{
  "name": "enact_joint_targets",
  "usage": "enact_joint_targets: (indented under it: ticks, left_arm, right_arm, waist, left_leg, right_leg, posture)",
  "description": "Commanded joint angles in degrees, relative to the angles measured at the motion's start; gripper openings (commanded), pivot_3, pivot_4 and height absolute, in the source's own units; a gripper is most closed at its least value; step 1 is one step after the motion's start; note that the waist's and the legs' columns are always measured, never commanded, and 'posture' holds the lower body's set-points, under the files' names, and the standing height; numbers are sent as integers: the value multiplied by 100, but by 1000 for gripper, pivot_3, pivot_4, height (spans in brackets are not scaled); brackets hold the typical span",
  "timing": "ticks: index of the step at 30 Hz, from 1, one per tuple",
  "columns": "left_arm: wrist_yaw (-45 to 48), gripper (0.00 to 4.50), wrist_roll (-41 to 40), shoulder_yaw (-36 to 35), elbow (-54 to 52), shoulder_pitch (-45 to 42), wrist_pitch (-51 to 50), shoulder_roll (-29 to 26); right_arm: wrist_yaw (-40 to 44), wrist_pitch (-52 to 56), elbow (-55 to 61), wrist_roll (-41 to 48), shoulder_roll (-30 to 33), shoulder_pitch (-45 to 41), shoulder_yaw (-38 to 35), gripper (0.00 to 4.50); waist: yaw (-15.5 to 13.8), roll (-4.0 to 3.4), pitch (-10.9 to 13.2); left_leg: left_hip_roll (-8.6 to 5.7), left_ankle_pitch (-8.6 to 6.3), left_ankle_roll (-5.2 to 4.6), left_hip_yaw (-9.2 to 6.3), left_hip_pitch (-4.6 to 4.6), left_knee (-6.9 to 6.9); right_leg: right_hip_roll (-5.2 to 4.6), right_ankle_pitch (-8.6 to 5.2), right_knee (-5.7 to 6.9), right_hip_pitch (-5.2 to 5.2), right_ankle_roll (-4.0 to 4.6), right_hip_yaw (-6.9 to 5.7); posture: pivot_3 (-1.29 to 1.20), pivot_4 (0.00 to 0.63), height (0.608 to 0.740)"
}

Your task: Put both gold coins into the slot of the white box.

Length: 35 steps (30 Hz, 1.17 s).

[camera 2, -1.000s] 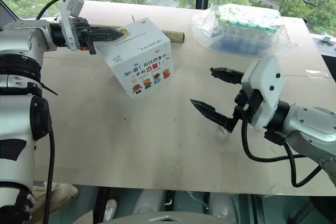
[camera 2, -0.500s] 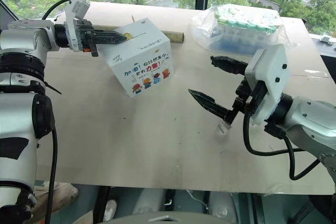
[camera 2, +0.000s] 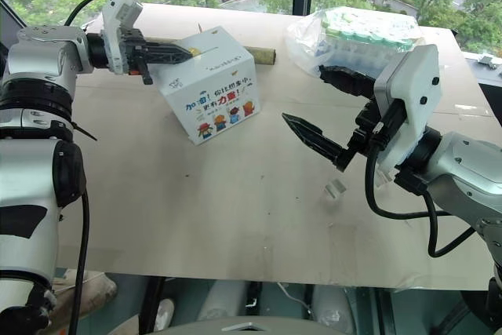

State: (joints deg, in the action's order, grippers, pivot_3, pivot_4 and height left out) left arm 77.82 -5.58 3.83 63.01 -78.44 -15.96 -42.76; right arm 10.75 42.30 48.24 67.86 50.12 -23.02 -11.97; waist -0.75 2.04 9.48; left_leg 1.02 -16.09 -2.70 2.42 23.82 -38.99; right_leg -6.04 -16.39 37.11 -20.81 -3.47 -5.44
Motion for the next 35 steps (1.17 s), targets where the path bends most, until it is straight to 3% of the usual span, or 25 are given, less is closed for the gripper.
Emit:
enact_joint_targets:
  ticks: [1,7,10,12,17,21,23,26,32,35]
  left_arm:
    - [58,750,-73,-195,-261,-47,-39,-66]
    - [115,3443,-399,-610,-488,-31,-181,-50]
    - [781,3443,-1029,-924,-1129,-21,-939,-51]
    - [1042,3443,-1483,-944,-2182,329,-1682,-13]
    - [-172,3443,-2797,-1277,-5585,1859,-3393,634]
    - [-1374,3443,-3478,-1516,-7342,3008,-4109,1211]
    - [-1734,3443,-3391,-1357,-8079,3875,-3963,1325]
    - [-2196,3443,-3428,-1273,-8715,4866,-3877,1388]
    - [-2263,3443,-3297,-1282,-9216,6483,-3354,977]
    - [-2228,3443,-3138,-1265,-9094,6861,-2991,747]
  right_arm:
    - [-70,-114,5,174,-62,-159,-114,4475]
    - [-84,-126,8,270,-70,-183,-172,4475]
    - [-133,-77,58,291,-11,21,-258,4475]
    - [-140,-1,151,30,105,366,-335,4475]
    - [81,-199,348,-511,38,1736,-719,4475]
    - [587,-404,486,-807,-84,2917,-1305,4475]
    - [1012,-507,548,-1078,-156,3664,-1649,4475]
    - [1581,-766,512,-1436,-344,4553,-2028,4475]
    - [2271,-1205,314,-2180,-831,5846,-2820,4475]
    - [2602,-1332,240,-2337,-963,6246,-3143,4475]
  waist:
    - [3,0,0]
    - [-3,0,0]
    - [-5,0,0]
    - [-8,0,0]
    - [-7,-4,-4]
    - [7,-6,-4]
    - [13,-25,-15]
    - [-11,-52,-27]
    - [-26,-57,-43]
    - [-24,-69,-51]
  left_leg:
    - [0,0,0,0,0,0]
    - [1,0,0,-1,2,-4]
    - [1,0,0,0,4,-6]
    - [2,0,0,-4,5,-8]
    - [4,0,0,-23,2,-23]
    - [7,0,1,-36,-1,-20]
    - [7,0,1,-37,-13,-17]
    - [6,-1,2,-33,-96,-2]
    - [5,-1,2,-33,-119,8]
    - [5,-2,2,-29,-120,10]
  right_leg:
    - [0,0,1,0,0,0]
    - [0,0,3,1,0,-1]
    - [0,0,2,2,0,-1]
    - [-1,0,-2,6,0,-3]
    - [-3,0,-8,30,0,-1]
    - [-1,1,-13,40,1,5]
    - [2,1,-16,41,1,7]
    - [4,-1,-35,115,3,23]
    - [6,0,-28,121,3,55]
    - [6,0,-28,119,4,61]
  posture:
    - [0,150,740]
    - [0,150,740]
    - [0,150,740]
    - [0,150,740]
    - [0,150,740]
    - [0,150,740]
    - [0,150,740]
    - [0,150,740]
    - [0,150,740]
    - [0,150,740]
